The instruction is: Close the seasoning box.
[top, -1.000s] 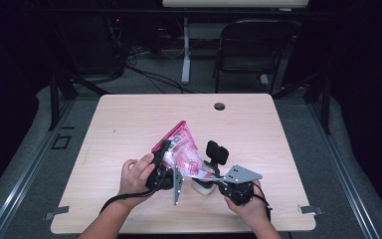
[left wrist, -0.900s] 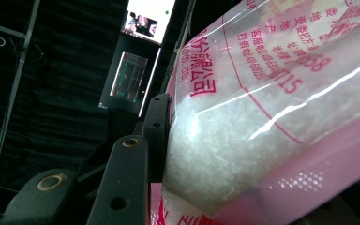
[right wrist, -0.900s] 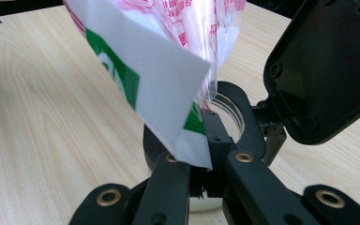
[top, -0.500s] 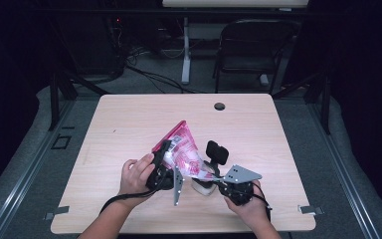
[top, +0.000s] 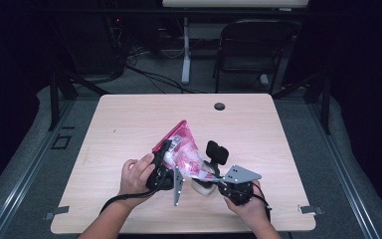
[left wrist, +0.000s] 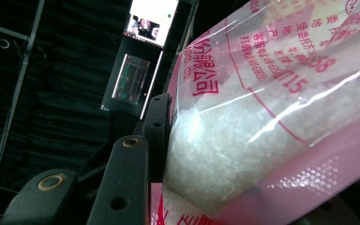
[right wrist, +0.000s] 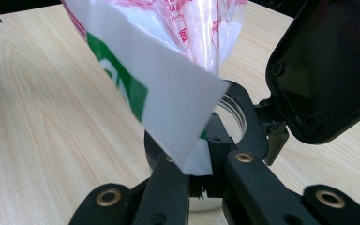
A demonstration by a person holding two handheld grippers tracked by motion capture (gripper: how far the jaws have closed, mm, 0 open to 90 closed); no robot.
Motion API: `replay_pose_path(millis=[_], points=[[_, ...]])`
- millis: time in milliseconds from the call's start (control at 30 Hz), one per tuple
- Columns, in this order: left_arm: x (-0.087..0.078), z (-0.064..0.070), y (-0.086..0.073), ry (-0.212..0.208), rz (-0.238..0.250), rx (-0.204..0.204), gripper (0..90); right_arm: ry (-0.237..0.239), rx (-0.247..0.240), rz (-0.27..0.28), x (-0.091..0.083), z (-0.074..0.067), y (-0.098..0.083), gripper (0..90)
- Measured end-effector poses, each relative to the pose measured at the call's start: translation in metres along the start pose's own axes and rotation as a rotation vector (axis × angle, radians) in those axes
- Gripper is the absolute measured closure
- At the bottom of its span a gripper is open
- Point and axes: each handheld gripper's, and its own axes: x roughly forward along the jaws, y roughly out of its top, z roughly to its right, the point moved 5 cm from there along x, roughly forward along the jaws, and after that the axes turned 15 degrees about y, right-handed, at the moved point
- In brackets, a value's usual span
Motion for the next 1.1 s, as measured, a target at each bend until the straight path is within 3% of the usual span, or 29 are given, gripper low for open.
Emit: replay_pose_path(millis=[1100], points=[[-0.0002, -0.0028, 0.0028, 0.007, 0.013, -0.014, 67.4, 0.002, 0.005, 0.005, -0.0005, -0.0003, 0.0004, 89.4]])
